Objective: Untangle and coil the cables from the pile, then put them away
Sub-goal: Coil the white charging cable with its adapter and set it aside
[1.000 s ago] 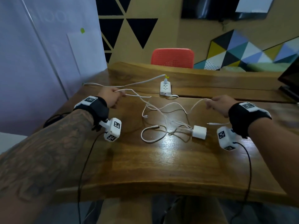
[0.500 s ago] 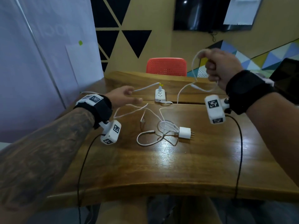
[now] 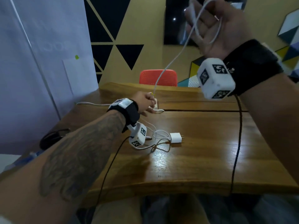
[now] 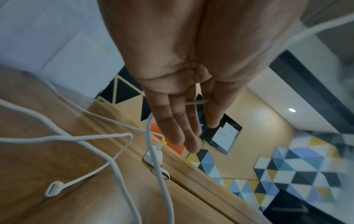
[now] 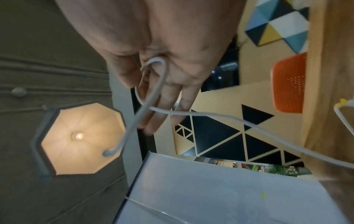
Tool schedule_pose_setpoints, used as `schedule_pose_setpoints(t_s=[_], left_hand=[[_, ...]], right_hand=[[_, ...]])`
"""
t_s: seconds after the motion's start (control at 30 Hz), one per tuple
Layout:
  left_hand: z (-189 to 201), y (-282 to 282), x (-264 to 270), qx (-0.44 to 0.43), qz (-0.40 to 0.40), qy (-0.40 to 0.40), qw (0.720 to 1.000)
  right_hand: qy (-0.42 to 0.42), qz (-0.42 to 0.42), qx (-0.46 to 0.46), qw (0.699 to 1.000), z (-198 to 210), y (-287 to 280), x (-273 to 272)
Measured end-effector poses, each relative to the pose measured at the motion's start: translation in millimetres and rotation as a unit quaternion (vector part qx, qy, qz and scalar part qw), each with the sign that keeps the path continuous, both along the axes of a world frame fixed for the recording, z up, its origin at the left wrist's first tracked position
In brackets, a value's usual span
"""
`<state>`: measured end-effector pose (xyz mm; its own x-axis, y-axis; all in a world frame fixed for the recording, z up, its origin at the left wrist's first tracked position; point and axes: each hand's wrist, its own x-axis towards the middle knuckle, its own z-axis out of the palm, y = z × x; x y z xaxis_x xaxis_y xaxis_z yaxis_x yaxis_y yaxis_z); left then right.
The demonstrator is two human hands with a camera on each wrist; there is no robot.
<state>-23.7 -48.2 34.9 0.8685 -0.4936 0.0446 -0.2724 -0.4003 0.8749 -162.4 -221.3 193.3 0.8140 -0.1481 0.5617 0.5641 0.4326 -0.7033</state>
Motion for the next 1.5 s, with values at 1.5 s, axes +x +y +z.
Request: schedule_pose_setpoints(t_s=[1.5], left_hand=[[-60, 134, -229, -0.173, -0.148, -0.077, 0.971]], right_hand=[[0.186, -0.218, -0.556, 0.780, -189, 122, -180]])
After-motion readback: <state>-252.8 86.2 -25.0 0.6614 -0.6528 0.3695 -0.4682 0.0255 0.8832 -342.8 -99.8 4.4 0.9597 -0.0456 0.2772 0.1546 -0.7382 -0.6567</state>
